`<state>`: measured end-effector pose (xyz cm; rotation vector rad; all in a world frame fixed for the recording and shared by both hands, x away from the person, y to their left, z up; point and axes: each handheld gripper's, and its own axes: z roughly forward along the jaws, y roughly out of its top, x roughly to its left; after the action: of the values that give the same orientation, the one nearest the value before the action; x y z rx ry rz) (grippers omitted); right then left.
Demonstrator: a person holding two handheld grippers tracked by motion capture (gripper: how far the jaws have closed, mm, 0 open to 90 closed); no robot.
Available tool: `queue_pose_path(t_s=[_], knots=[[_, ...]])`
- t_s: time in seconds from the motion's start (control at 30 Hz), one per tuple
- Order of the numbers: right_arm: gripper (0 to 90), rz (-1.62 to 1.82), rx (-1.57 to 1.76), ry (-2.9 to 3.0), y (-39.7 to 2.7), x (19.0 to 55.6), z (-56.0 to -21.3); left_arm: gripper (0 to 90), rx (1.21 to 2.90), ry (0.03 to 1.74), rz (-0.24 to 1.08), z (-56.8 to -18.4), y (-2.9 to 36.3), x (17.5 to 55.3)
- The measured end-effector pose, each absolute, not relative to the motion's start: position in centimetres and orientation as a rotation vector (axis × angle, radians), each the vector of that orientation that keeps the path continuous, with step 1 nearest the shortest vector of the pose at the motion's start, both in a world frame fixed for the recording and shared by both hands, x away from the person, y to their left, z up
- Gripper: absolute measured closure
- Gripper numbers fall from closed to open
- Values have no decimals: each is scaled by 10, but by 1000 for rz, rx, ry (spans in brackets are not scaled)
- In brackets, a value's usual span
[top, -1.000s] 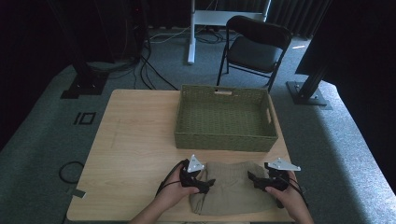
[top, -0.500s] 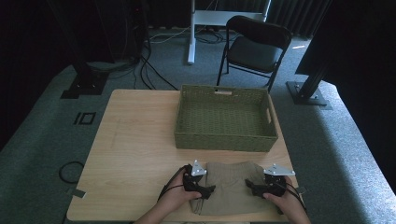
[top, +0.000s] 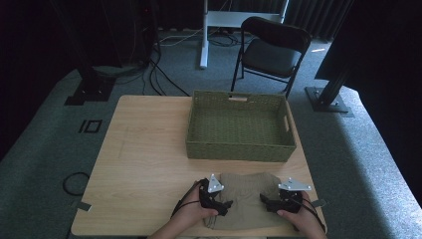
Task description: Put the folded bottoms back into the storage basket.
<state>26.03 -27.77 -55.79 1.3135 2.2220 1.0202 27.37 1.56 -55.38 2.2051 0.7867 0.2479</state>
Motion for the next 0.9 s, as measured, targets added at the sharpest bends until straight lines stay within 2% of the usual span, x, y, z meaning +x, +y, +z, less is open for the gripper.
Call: queue_pose_path(t_s=[0.17,0.2,0.3,0.33,0.43,0.53,0.6,0.63,0.77,0.9], knots=[[149,1011,1319,2212,-276,260,-558,150,2211,784,256,-554,12,273],[178,1014,1316,2216,-276,259,-557,151,2210,778,249,-554,11,273],[348,1026,1293,2250,-273,257,-554,176,2213,742,226,-554,11,275],[382,1023,1293,2253,-272,256,-553,218,2210,730,232,-553,12,276],[458,1034,1291,2262,-270,256,-552,438,2190,739,235,-553,14,277],[597,1028,1305,2296,-267,256,-549,539,2166,757,202,-553,14,279],[704,998,1312,2317,-265,257,-545,621,2143,784,133,-553,17,282],[721,991,1330,2319,-264,258,-544,654,2130,803,100,-553,18,284],[762,1006,1362,2343,-266,263,-541,719,2171,778,80,-547,20,287],[779,1015,1374,2350,-265,265,-536,743,2167,766,88,-538,22,289]])
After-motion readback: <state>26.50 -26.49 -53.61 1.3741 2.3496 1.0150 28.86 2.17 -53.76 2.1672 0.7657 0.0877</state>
